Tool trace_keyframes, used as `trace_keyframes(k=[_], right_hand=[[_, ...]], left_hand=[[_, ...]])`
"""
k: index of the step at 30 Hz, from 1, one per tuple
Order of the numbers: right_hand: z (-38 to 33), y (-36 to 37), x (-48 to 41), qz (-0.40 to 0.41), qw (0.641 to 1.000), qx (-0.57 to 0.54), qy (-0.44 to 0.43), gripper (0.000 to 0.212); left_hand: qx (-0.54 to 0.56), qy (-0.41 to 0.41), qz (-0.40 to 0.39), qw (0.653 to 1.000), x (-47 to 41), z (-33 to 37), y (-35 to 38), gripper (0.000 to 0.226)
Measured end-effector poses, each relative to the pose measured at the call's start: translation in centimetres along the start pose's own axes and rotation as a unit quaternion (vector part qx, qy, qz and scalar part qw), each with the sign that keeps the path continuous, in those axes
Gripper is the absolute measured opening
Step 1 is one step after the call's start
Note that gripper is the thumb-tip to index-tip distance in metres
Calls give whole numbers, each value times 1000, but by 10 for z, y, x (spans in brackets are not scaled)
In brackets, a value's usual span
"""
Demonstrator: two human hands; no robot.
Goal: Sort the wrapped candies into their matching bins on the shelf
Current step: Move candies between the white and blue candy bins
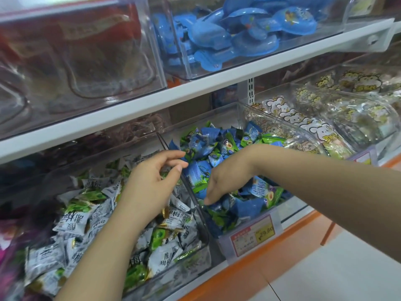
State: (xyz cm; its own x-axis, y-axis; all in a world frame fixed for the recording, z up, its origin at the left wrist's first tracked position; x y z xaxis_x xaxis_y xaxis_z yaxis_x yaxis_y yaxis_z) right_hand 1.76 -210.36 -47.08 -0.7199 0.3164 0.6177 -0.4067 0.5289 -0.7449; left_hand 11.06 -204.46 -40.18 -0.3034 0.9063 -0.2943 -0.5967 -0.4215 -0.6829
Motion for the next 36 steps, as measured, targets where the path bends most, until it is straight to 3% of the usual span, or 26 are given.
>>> trace_keyframes(k=[10,14,16,22,26,36], right_hand=[[6,10,20,-16,998,50,-27,35],[5,-8,9,65,997,-24,-37,26],[1,-17,1,100,992,-64,-39,29],[-1,-2,-31,48,992,-114,1,40],[19,-20,-26,109,982,-153,20,55],[33,-33,-6,160,970,-183,2,46]], left_hand=[[9,2,-8,1000,1,0,0,27],[12,2,-9,1000,1,-1,0,29],[11,3,-9,1000,1,-1,0,28],[19,-1,-11,1000,0,-2,1,27],[21,-4,-12,1000,0,-1,1,26],[11,-1,-1,1000,0,2,-1,26]])
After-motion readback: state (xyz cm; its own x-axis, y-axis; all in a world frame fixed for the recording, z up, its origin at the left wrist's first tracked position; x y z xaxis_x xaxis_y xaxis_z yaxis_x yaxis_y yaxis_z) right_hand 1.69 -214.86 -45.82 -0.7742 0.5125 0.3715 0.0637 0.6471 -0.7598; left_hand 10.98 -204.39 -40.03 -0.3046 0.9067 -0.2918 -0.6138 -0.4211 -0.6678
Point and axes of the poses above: each hand's wrist, its own x-axis away from the middle knuckle, its own y-axis out of the palm, z = x × y, the point moved 10 cm from there along -x, towards the middle knuckle, and after that the axes turned 1 degree about x, right-handed, at the moved point
